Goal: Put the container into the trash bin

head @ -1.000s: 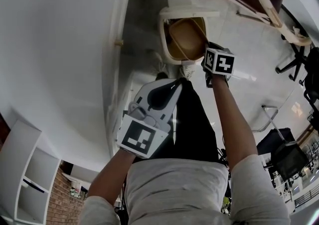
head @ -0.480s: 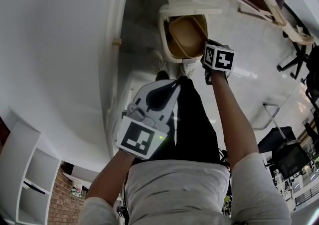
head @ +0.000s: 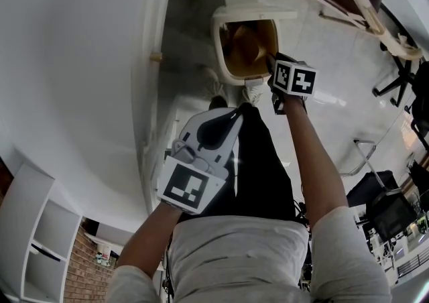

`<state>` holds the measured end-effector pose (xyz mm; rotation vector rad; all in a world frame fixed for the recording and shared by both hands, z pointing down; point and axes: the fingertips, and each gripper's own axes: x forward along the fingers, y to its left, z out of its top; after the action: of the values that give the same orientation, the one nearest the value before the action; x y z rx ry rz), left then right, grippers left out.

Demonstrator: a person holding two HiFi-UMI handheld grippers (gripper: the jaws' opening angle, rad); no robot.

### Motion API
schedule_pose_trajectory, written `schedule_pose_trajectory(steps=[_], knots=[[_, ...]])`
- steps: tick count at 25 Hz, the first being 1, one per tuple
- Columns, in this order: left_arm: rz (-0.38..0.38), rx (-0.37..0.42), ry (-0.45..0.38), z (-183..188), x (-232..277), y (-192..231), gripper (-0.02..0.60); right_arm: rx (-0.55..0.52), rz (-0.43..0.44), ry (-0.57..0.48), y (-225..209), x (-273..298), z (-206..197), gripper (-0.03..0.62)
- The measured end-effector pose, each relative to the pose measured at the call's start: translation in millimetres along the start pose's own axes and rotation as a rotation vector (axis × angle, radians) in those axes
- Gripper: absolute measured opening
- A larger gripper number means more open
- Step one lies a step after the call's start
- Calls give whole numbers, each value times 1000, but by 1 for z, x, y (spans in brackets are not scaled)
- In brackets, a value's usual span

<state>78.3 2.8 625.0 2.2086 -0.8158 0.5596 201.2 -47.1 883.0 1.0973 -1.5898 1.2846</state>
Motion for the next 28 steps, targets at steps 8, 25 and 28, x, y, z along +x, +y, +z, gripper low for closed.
schedule_pose_trajectory(steps=[8, 25, 28], knots=[[-1, -16, -6, -1, 1, -3, 17, -16, 1, -3, 0, -3, -1, 112], [40, 10, -46, 28, -18, -10, 17, -6, 27, -70, 18, -48, 19, 112], [54, 18, -50, 36, -24, -13, 17, -13, 44, -98, 24, -64, 26, 112]])
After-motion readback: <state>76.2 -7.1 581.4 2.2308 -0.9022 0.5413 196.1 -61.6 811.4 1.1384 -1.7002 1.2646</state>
